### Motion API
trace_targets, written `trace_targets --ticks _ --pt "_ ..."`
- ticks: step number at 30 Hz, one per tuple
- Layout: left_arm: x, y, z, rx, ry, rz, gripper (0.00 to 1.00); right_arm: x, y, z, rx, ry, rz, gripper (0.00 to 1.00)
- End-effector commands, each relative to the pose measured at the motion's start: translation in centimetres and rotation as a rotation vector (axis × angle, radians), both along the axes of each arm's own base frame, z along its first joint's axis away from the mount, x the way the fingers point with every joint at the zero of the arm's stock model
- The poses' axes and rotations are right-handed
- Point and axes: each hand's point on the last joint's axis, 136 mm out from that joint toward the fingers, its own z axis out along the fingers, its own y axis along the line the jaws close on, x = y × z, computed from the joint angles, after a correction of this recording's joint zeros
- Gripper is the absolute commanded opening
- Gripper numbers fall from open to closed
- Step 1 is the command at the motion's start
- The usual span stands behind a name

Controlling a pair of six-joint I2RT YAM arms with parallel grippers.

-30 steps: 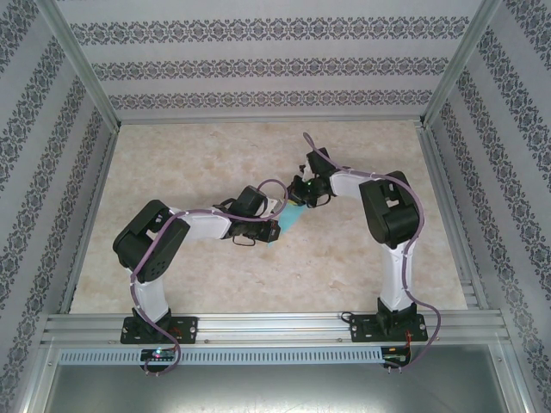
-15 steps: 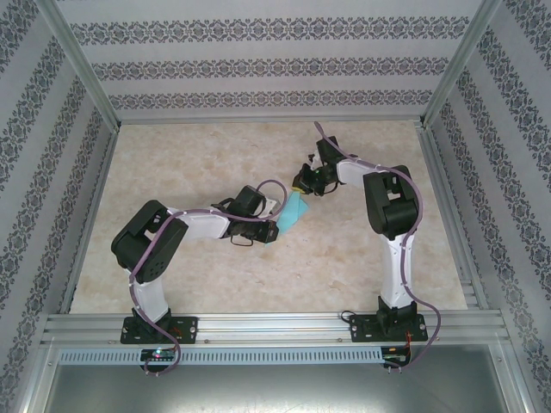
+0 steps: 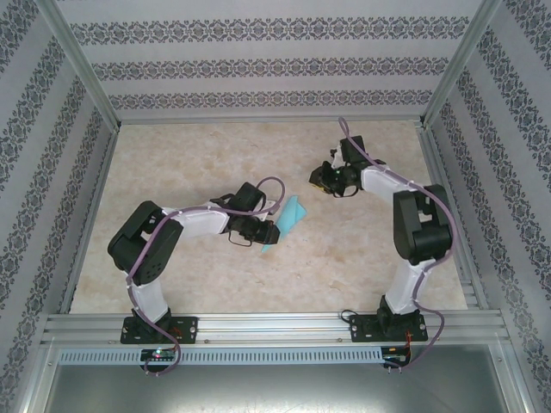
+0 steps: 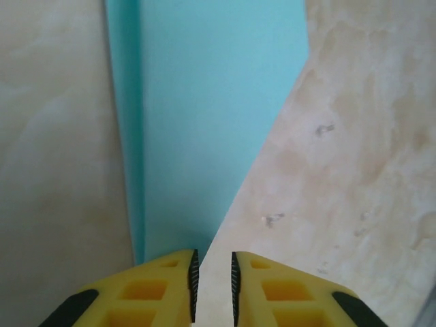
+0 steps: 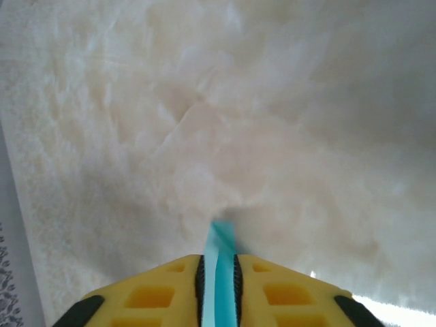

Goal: Fold a paper plane with a square sheet of paper (pick it up from the middle)
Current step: Fold the wing for the fifth time at the center of the table.

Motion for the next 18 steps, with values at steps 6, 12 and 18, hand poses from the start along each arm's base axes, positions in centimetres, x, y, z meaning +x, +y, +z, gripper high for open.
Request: trace_targets --ticks 6,12,18 --pt "1.0 -0.3 7.1 -0.027 -0.089 0.005 0.41 -6.2 0.2 0.2 0.000 0.012 0.088 0.41" --pt "1.0 0.8 5.5 0.095 -0.090 -0.016 0.53 -9.1 0.3 0.6 0.038 0.013 0.073 0.50" --pt "1.1 0.8 2.9 0.176 -0.096 -0.055 0.54 -11.0 0.1 -0.2 0.056 0.038 0.055 0.54"
